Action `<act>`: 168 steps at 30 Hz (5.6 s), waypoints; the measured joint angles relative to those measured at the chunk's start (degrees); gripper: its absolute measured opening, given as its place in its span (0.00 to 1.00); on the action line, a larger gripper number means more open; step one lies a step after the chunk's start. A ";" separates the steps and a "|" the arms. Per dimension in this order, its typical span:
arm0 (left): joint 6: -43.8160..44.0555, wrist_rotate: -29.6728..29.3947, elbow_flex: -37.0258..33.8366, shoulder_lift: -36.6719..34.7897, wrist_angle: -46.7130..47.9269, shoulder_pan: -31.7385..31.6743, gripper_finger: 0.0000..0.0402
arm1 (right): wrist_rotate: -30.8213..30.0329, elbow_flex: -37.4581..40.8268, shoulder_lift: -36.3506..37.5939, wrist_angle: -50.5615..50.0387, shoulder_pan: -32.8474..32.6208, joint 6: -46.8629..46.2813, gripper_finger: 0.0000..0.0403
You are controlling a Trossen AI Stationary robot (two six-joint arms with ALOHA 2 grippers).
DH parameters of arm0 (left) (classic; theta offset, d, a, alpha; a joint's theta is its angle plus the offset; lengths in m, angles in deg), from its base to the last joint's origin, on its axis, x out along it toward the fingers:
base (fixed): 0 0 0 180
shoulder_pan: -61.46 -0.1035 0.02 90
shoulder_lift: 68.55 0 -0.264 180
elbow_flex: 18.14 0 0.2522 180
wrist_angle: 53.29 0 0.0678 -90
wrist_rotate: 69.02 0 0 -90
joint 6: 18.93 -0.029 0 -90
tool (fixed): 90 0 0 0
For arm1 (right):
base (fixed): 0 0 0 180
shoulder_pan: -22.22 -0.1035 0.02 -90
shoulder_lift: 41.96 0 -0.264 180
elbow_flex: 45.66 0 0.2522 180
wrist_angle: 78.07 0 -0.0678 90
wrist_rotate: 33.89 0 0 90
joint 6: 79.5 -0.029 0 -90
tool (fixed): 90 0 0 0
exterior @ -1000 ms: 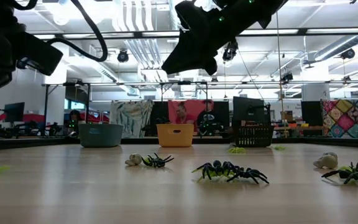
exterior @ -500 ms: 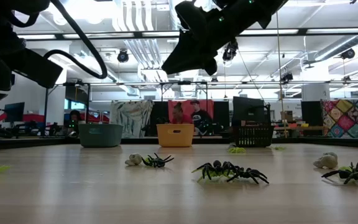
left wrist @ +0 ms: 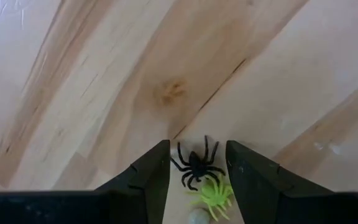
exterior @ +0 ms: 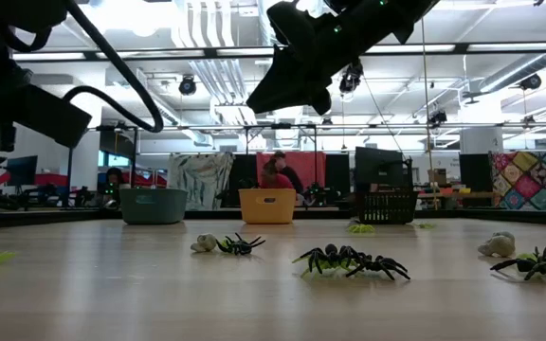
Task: Sort Halloween decoration
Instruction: Put the black spider into the orange bin
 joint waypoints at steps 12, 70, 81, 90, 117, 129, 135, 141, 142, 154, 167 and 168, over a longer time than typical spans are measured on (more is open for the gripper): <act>-2.30 0.13 0.04 0.54 -0.49 0.00 0.26 | 0.00 0.00 0.00 0.00 0.00 0.00 0.17; -22.33 -25.70 0.13 -8.87 -1.20 12.33 0.00 | -0.02 0.02 0.00 -0.31 0.01 0.17 0.17; -20.18 -33.18 -15.81 -22.47 -16.79 18.19 0.00 | -0.02 0.00 -0.02 -0.02 0.01 0.17 0.17; -21.18 -29.87 -27.63 -27.27 -30.91 18.54 0.00 | -0.04 0.00 -0.02 -0.02 0.01 3.75 0.17; -25.51 -26.62 -30.68 -28.18 -24.69 21.51 0.00 | 9.65 0.02 -8.30 15.93 -3.43 -21.51 0.17; -26.37 -26.16 -33.09 -29.07 -26.66 21.51 0.00 | 12.15 -10.18 -20.18 18.25 -5.35 -28.52 0.17; -28.65 -26.01 -32.59 -31.26 -25.59 21.55 0.00 | 12.46 -20.70 -26.04 8.44 -5.44 -28.64 0.17; -33.71 -26.32 -32.44 -33.13 -26.76 21.55 0.00 | 12.50 -29.02 -31.17 1.77 -6.38 -29.00 0.17; -34.89 -26.48 -32.44 -33.40 -27.74 21.55 0.00 | 12.48 -30.11 -31.76 1.32 -6.59 -29.30 0.17; -38.00 -28.33 -33.11 -32.33 -32.23 21.56 0.00 | 12.04 -43.57 -41.50 -1.62 -9.42 -33.91 0.17; -36.91 -28.48 -35.71 -32.16 -33.89 21.56 0.00 | 8.58 -54.75 -48.96 -7.17 -10.13 -39.28 0.21; -36.80 -28.71 -36.18 -32.16 -34.72 21.56 0.00 | 8.07 -54.75 -48.96 -7.34 -10.13 -39.76 0.22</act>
